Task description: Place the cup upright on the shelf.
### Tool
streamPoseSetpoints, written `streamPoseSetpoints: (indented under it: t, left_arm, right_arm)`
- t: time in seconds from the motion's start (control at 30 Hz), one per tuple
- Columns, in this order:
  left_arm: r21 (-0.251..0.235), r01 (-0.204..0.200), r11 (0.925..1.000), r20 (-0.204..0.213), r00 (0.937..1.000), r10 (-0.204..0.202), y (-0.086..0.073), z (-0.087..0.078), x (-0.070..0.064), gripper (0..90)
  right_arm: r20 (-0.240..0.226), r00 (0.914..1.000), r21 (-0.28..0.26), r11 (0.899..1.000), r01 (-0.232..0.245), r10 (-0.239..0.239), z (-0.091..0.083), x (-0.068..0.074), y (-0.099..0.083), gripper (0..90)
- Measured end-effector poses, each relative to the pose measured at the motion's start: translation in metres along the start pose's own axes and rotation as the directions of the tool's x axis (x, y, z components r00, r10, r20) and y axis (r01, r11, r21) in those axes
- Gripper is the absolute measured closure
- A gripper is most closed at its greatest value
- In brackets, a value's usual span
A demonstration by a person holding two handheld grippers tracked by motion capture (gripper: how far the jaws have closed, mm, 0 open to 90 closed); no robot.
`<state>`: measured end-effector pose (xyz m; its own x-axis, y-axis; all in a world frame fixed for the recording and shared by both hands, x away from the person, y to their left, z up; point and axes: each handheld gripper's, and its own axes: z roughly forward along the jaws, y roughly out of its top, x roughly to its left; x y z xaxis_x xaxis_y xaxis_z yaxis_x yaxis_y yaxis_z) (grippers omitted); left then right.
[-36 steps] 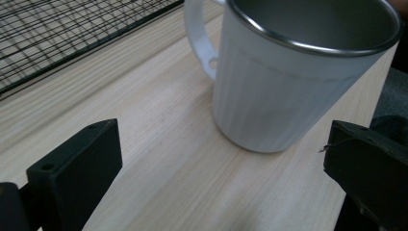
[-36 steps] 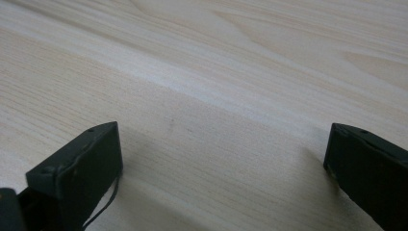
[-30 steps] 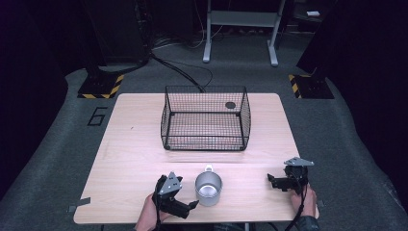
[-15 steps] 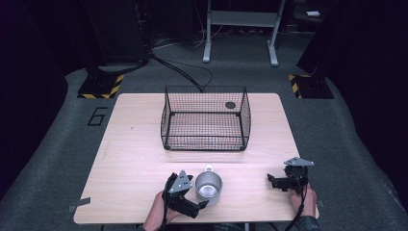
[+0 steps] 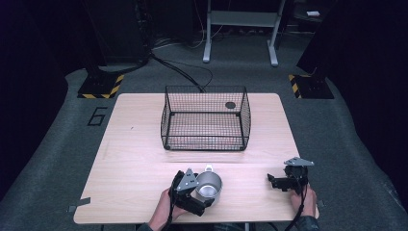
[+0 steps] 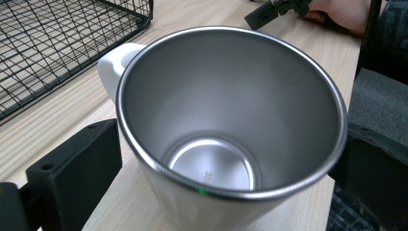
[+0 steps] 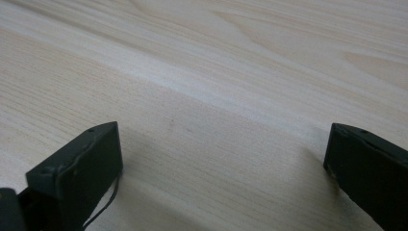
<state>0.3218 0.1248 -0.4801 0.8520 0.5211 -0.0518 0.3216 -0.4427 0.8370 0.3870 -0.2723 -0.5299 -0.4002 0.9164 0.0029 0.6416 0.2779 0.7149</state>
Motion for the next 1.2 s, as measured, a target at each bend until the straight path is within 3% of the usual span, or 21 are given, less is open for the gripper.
streamPoseSetpoints:
  t: [0.1, 0.57, 1.2]
  left_arm:
    - [0.007, -0.006, 1.0, 0.009, 0.9999, 0.006, 0.001, 0.002, 0.0, 0.1]
    - [-0.02, -0.022, 0.9996, -0.054, 0.9983, 0.021, 0.0, 0.014, -0.007, 7.0]
    - [-0.04, -0.036, 0.9985, -0.044, 0.9985, 0.034, 0.008, 0.003, -0.003, 7.7]
  right_arm:
    - [0.0, 1.0, -0.001, 1.0, 0.0, 0.0, 0.0, 0.0, 0.0, 0.0]
    - [0.0, 1.0, 0.0, 1.0, 0.0, 0.0, 0.0, 0.0, 0.0, 0.0]
    - [-0.002, 1.0, -0.002, 1.0, 0.0, 0.0, 0.0, 0.0, 0.0, 0.0]
